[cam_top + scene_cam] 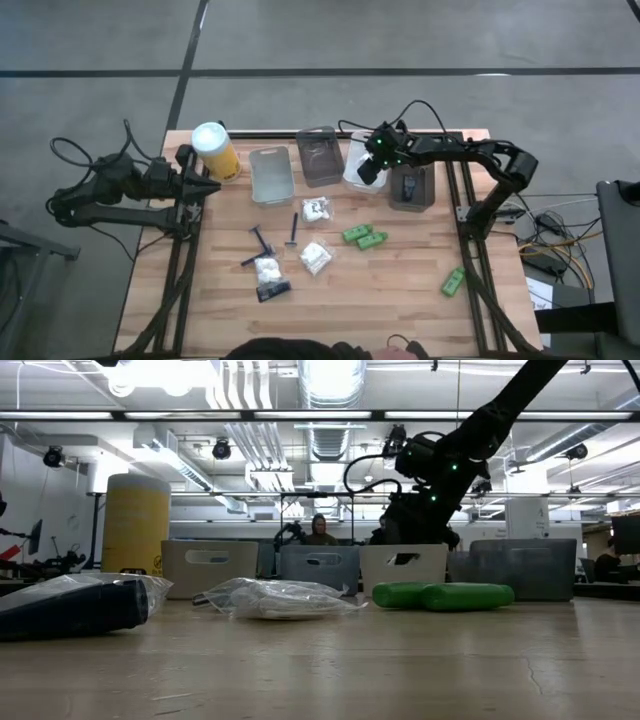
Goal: Pick & Place Travel size toiletries
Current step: Put the white cotton pack into the white bin
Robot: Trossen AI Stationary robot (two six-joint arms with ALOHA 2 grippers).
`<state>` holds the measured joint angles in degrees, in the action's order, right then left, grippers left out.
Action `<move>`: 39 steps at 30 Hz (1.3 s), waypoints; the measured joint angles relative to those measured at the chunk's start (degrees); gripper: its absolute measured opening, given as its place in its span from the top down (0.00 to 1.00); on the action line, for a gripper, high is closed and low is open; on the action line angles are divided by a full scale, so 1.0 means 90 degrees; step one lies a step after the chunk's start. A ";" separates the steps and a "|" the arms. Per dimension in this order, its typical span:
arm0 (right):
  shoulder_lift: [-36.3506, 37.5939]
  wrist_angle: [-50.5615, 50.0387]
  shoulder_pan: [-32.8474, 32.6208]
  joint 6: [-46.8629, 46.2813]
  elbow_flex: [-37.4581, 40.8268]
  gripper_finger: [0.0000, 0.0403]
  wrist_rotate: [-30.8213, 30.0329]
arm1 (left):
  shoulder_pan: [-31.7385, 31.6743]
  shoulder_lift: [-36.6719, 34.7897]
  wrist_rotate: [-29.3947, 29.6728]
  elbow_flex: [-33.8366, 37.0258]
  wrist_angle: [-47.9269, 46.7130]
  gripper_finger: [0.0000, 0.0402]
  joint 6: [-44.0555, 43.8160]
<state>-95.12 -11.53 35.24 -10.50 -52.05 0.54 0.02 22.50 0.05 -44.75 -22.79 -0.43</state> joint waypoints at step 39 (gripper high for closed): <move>0.1865 -0.0359 -0.0132 0.0012 0.0010 0.18 0.0163 | 0.0002 -0.0001 0.0000 -0.0002 -0.0001 0.91 -0.0002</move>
<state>-78.33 -14.76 34.06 -10.39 -51.96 2.00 0.03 22.50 0.05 -44.77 -22.79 -0.45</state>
